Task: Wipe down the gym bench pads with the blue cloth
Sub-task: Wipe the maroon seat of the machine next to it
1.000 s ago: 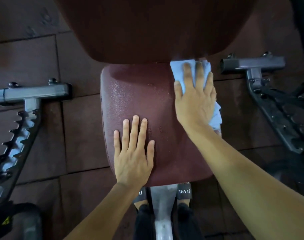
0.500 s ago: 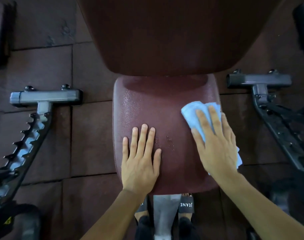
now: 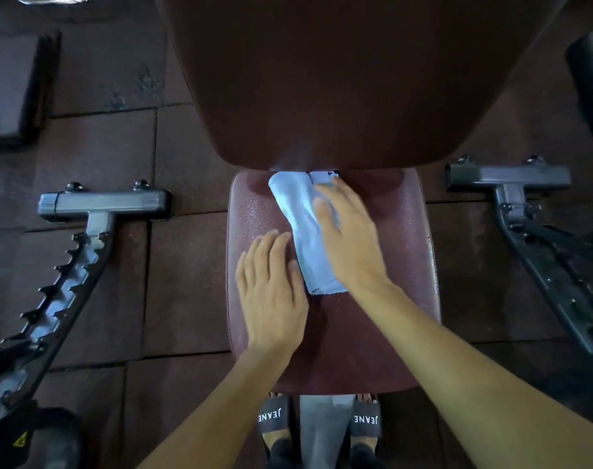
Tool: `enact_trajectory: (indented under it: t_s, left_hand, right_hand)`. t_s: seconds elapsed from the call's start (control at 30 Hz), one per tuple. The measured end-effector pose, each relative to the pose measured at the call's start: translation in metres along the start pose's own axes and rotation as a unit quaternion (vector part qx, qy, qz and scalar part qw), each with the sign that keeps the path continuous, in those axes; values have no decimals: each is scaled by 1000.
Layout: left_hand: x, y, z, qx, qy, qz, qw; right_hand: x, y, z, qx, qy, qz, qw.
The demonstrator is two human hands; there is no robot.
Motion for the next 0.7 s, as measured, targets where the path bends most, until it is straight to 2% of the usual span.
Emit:
enact_trajectory:
  t_s: [0.03, 0.1, 0.2, 0.3, 0.47, 0.7]
  left_hand:
    - [13, 6, -12, 2, 16, 2, 1000]
    - [39, 24, -40, 33, 36, 18, 999]
    - [62, 62, -66, 98, 17, 85, 991]
    - [69, 78, -62, 129, 6, 92, 987]
    - [73, 68, -43, 142, 57, 83, 985]
    - [76, 35, 18, 131, 31, 107, 985]
  right_hand:
    - [-2, -21, -14, 20, 14, -42, 999]
    - [-5, -49, -39, -43, 36, -80, 995]
    - [-7, -47, -67, -177, 44, -35, 983]
    - [-13, -38, -71, -244, 17, -54, 968]
    - [-11, -34, -74, -273, 24, -63, 960]
    - [-11, -33, -74, -281, 31, -59, 957]
Point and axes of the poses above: each hand's wrist, its own x-axis towards the middle knuckle, its own y-axis out of the palm, z = x × y, the point moved 8 cm from there along x, towards the middle knuckle
